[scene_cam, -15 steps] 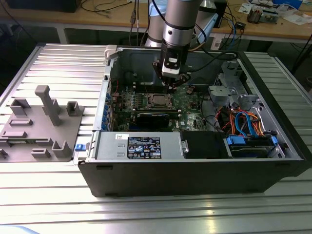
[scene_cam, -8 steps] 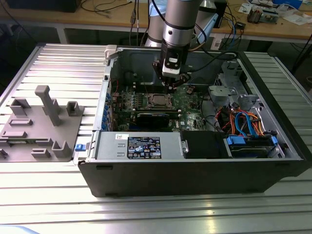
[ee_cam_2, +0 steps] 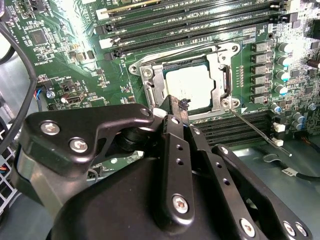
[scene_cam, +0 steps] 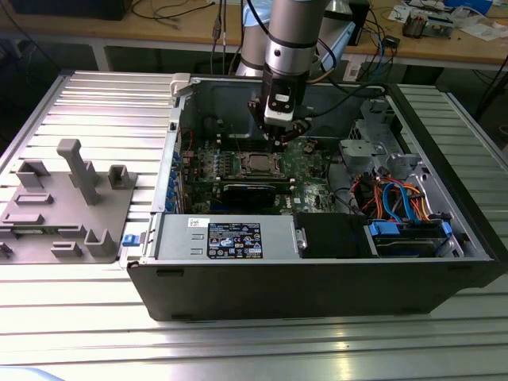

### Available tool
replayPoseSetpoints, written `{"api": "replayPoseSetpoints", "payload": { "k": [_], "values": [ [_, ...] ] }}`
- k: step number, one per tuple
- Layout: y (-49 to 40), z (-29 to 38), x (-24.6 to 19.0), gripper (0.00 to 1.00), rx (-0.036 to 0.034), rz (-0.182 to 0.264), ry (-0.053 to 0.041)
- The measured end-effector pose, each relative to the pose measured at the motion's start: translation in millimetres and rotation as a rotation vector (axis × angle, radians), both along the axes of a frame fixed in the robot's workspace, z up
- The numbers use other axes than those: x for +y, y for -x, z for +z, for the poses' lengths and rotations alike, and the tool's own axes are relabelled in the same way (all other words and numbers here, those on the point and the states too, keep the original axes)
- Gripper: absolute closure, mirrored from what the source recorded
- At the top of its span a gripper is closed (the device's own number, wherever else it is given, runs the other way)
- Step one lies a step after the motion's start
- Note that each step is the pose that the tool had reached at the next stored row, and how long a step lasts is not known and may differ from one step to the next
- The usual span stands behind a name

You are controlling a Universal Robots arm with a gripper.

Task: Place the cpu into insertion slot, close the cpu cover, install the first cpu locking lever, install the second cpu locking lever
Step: 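Install the first cpu locking lever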

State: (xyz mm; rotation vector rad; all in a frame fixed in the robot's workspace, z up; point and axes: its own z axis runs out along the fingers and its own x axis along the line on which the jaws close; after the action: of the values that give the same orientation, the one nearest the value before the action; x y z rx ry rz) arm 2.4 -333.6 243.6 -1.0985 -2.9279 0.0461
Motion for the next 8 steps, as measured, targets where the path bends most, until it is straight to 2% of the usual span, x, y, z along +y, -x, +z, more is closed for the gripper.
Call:
{"api": "replayPoseSetpoints", "payload": {
  "k": [8],
  "values": [
    [0.0, 0.0, 0.0, 0.89, 0.0, 0.004, 0.0]
  ]
}}
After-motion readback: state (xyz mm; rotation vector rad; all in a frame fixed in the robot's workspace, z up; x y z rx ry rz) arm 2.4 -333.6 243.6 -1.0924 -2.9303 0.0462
